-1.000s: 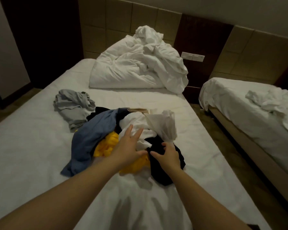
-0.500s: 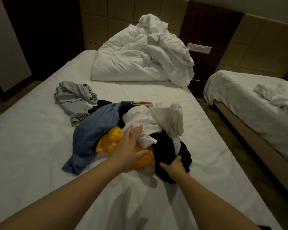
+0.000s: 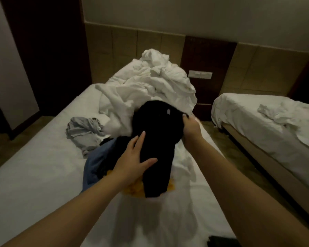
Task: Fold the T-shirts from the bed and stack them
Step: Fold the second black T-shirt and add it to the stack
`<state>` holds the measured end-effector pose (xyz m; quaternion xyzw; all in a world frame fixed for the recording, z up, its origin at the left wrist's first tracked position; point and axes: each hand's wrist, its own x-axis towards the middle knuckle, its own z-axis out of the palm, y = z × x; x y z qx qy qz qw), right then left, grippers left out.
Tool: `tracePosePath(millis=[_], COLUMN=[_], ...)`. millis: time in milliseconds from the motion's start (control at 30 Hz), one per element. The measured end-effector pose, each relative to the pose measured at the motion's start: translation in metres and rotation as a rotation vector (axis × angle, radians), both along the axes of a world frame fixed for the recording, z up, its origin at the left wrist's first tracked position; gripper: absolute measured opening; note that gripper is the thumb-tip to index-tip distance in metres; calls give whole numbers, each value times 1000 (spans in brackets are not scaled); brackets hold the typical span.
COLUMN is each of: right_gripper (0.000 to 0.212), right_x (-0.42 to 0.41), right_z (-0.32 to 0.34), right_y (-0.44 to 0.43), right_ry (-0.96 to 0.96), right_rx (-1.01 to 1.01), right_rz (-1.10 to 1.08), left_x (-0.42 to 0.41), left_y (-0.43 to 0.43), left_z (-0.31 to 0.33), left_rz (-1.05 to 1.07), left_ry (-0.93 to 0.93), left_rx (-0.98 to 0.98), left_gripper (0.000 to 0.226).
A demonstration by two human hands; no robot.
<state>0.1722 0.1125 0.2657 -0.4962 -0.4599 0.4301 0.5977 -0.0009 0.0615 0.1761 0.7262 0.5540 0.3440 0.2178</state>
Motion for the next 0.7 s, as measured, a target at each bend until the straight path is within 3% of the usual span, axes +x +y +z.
tracePosePath(millis=[200, 267, 367, 500, 700], right_gripper=[23, 23, 23, 17, 25], right_x=[-11, -16, -21, -13, -1], right_z=[49, 57, 67, 102, 161], right_y=[-70, -89, -121, -160, -224], right_ry=[136, 33, -141, 18, 167], right_rx=[28, -29, -97, -146, -32], right_rz=[238, 303, 366, 412, 564], left_x=[10, 19, 29, 17, -11], left_y=[-45, -66, -98, -120, -145], left_z=[52, 65, 85, 105, 134], left_rz=[-83, -138, -132, 36, 233], left_ry=[-155, -203, -292, -281, -213], left_rx=[-43, -115, -65, 129, 258], left_gripper=[89, 76, 50, 30, 83])
